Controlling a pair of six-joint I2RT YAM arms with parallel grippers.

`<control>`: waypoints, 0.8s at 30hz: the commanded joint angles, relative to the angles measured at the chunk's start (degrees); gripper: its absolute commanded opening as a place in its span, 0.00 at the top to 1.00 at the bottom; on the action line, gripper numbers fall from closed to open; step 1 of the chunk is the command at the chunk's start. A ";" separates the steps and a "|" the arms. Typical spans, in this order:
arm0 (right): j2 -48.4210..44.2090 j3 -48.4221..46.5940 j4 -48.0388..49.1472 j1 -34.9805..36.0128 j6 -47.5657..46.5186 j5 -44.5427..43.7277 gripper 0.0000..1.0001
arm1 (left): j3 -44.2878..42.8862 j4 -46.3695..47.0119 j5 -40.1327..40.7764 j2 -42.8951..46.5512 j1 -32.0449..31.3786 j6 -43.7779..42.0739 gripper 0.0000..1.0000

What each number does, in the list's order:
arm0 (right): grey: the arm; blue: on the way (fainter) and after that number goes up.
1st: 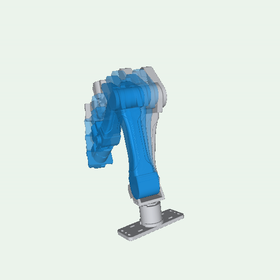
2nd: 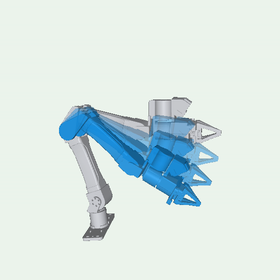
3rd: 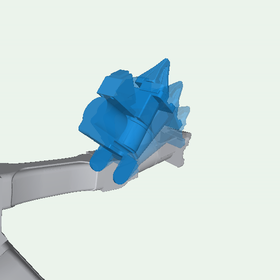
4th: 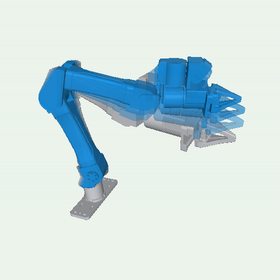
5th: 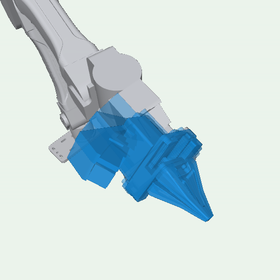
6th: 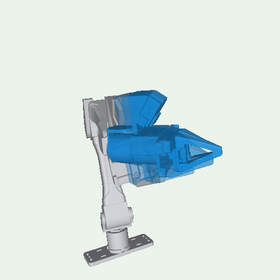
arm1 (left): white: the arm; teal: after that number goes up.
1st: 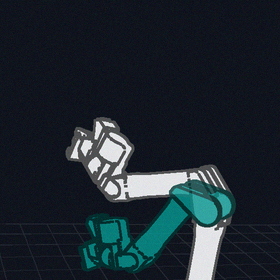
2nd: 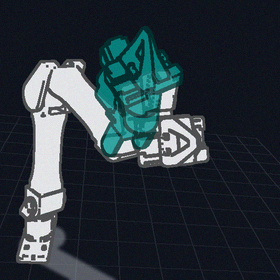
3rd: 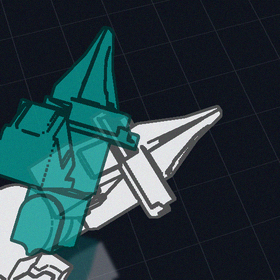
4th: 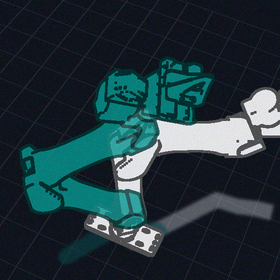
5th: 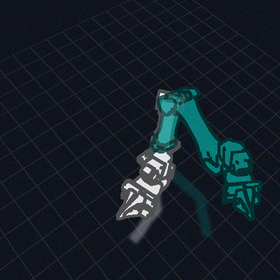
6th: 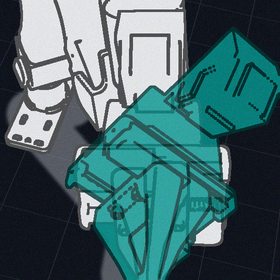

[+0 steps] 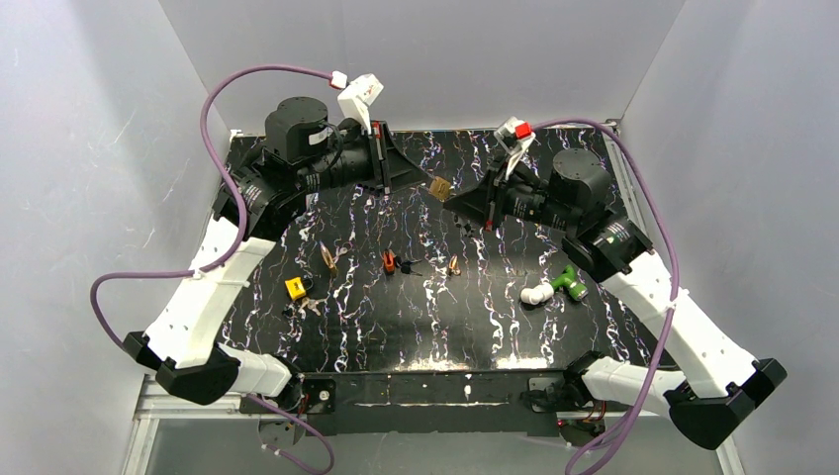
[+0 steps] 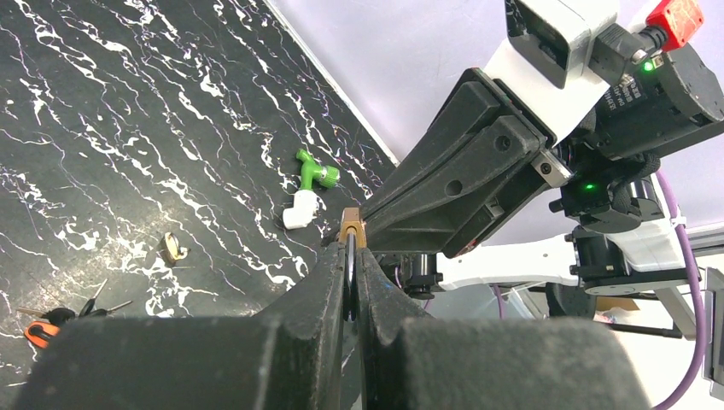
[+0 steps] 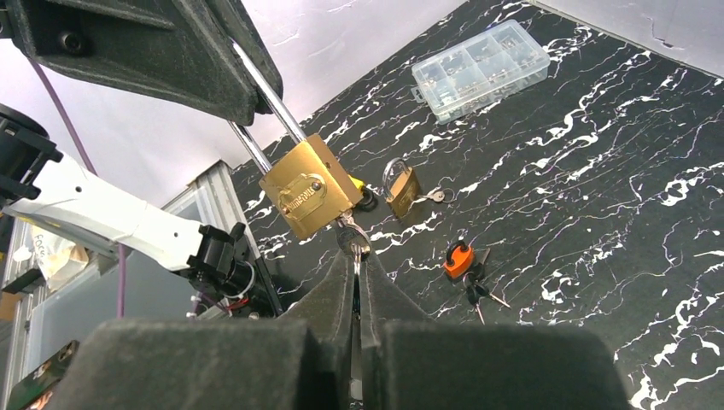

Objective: Lock with the key
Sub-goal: Lock the lock, then place the lock at the center of the board.

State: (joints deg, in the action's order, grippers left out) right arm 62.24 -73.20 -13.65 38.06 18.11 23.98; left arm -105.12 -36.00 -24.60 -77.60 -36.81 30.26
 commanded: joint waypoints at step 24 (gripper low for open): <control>6.75 6.12 -13.51 -14.71 13.05 -20.81 0.99 | -3.06 3.13 3.77 -19.63 -0.09 0.04 1.00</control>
State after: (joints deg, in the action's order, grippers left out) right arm 67.64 -67.63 -24.12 27.57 25.01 6.60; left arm -107.39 -35.14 -19.48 -90.41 -36.81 29.65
